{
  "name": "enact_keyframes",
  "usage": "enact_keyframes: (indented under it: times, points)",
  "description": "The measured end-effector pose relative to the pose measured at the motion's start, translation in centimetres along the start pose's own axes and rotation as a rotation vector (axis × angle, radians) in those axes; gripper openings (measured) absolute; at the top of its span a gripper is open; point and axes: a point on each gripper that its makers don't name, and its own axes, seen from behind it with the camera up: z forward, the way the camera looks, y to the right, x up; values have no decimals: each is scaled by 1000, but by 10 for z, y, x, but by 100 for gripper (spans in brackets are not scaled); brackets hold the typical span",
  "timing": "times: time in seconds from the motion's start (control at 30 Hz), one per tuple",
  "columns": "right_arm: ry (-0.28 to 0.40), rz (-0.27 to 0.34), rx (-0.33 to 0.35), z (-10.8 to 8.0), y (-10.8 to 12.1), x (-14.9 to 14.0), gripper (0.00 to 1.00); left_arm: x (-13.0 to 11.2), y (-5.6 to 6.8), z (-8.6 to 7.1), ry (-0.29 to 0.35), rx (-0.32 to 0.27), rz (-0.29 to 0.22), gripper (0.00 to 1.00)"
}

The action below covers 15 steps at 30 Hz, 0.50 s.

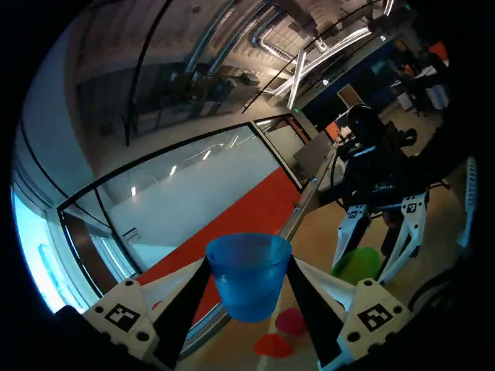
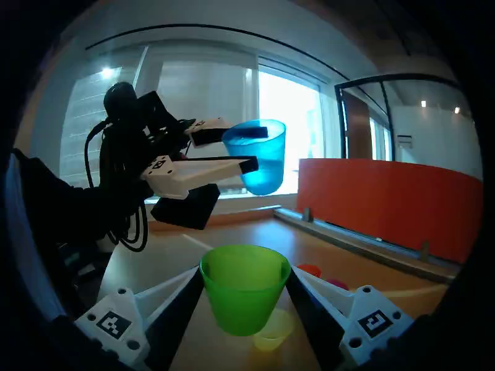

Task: Pour water

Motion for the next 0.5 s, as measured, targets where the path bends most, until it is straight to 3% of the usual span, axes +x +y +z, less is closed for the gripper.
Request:
enact_keyframes:
  times: [0.5]
  points:
    - [7,7,6,7,2,1,92,-5,0,0,-10,10,127,86]
